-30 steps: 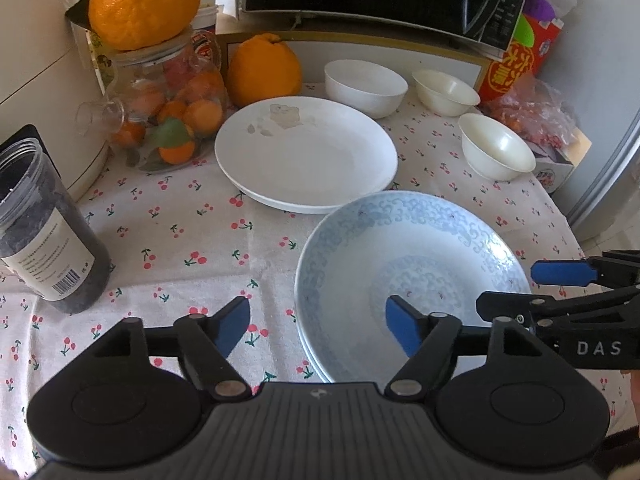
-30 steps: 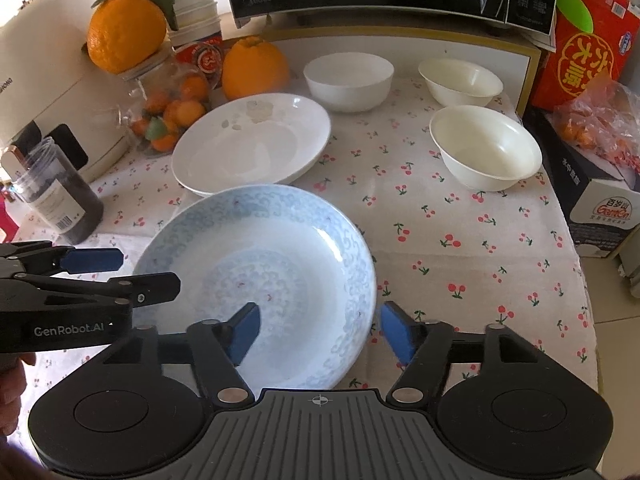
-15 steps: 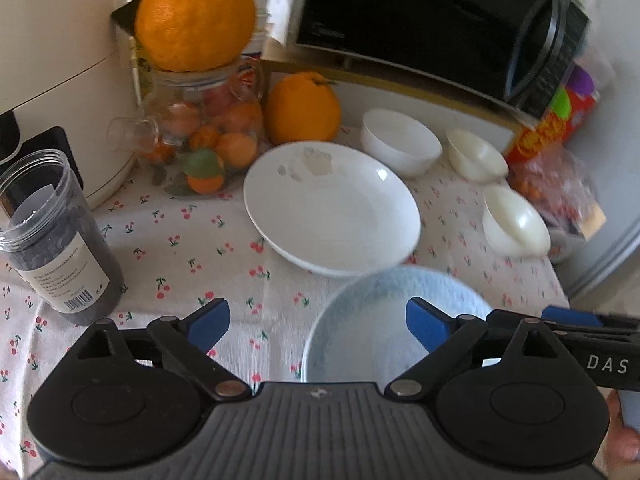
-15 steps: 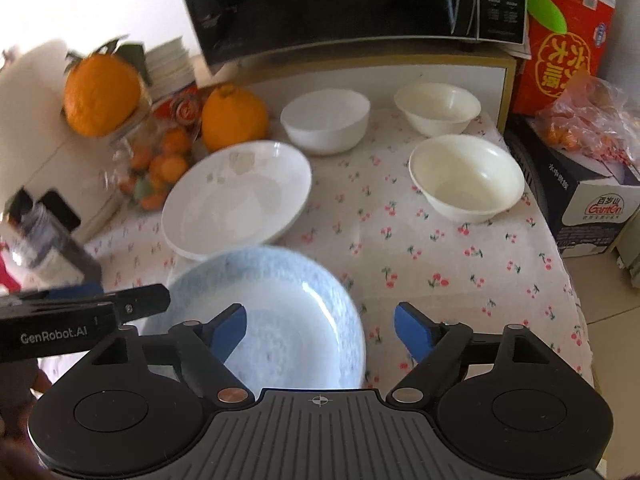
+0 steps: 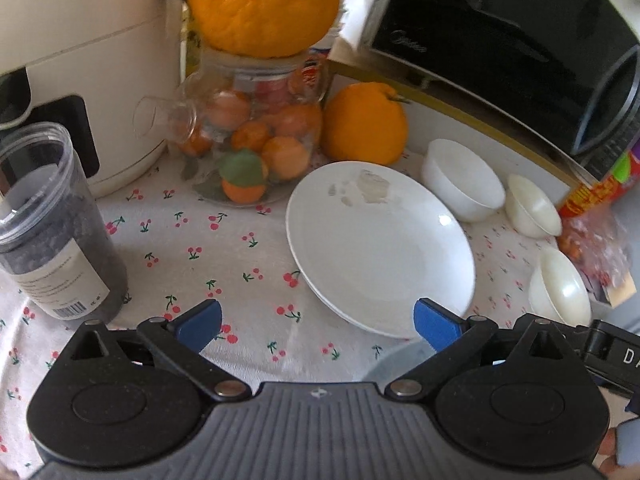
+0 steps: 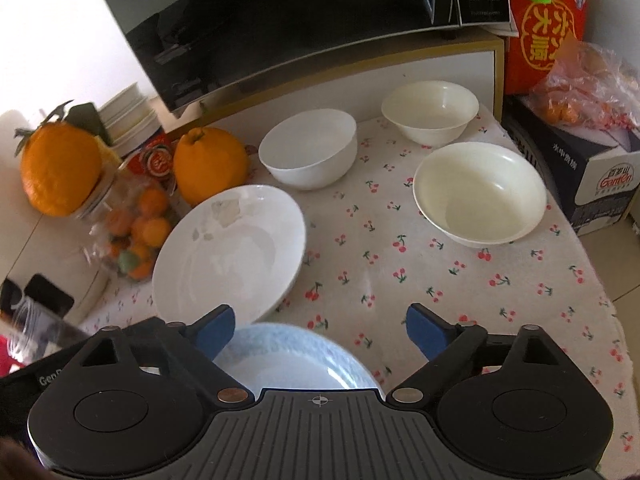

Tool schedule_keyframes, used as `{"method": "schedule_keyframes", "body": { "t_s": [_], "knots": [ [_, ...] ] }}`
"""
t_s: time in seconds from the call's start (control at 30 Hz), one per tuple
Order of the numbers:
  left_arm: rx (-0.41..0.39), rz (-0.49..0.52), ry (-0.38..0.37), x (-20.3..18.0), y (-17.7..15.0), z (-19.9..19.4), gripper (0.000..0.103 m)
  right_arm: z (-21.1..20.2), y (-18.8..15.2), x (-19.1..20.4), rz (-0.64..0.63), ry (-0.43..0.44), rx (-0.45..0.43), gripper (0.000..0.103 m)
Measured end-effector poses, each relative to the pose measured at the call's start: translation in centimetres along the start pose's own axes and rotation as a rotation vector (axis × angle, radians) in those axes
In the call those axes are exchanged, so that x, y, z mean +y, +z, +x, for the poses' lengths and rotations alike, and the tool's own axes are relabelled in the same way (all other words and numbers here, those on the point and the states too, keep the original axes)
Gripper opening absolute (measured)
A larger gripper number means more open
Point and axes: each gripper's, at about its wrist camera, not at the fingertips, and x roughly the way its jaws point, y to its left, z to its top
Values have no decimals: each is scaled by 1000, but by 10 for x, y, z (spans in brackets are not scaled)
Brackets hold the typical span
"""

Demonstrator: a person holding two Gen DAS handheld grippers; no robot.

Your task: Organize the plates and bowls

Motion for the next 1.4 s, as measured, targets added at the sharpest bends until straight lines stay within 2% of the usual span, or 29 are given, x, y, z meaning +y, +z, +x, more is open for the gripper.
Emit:
{"method": "schedule_keyframes", "body": {
  "t_s": [0.3, 0.67, 0.97, 1.07, 1.23, 1.4],
  "knots": [
    [13, -107, -19, 0, 4, 29, 102, 37, 13, -8, 138, 36, 27, 95],
    [-34, -84, -19, -5, 4, 43, 97, 61, 27, -16, 182, 74, -13, 95],
    [-71, -87, -18, -3, 7, 49, 83, 74, 27, -22, 202, 57, -8, 95],
    [-83, -92, -18, -2, 7, 49, 74, 77, 27, -21, 208, 60, -10, 93],
    [-95, -103, -19, 2, 7, 48, 56, 81, 25, -16, 208, 68, -16, 82],
    [-98, -125, -30, 6, 6, 46, 43, 85, 23, -9, 186, 89, -11, 57]
  ]
}}
